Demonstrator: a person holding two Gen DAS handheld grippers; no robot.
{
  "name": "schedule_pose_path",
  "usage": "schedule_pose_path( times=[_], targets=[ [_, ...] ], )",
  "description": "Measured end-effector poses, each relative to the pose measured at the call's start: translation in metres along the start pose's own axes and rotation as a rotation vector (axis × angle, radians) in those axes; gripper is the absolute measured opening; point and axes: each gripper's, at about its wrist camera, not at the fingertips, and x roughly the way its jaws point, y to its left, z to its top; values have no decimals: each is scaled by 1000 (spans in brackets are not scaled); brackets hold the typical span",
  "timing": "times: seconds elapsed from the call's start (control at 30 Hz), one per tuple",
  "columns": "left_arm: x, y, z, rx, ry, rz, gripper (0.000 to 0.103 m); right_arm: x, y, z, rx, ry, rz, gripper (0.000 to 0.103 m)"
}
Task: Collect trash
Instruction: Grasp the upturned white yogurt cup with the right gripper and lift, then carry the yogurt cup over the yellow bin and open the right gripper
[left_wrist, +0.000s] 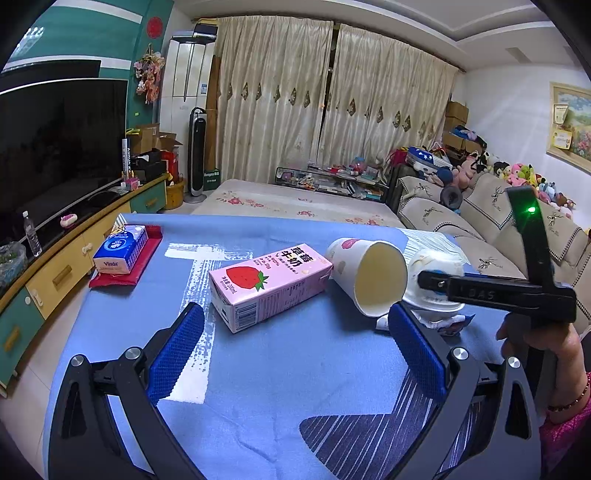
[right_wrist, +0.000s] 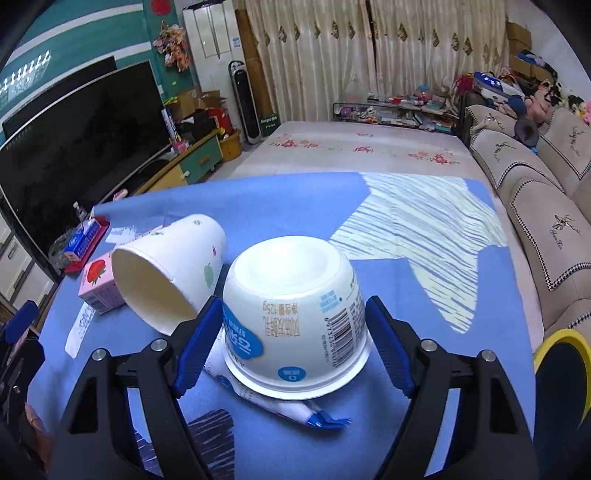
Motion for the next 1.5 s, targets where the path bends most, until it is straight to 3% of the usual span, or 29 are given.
schedule_pose_path(
  times=[0.37,0.67,0.83,1.17,1.33,1.4,1.5],
  targets=[
    [-1,-5,0,27,-26,19,98,-92,-37,-30,85,-102,-39,75],
    [2,-4,1,6,-11,-4,98,-152,-103,-57,174,-147,-193,75],
    [2,0,1,-5,-11,-1,98,-156,-144,-72,235,-142,-277,75],
    [3,-1,-1,3,-9,24,98,-127,-242,-115,403,-45,-391,75],
    [7,-3,-3,16,10,25,98,-114,-261,-122,432,-12,-394,76],
    [9,-4,-3,20,15,23,98,-114,-268,-125,456,-23,-396,84],
    [10,-5,-3,23,19,19,98,-123,-272,-130,489,-60,-400,85]
  ],
)
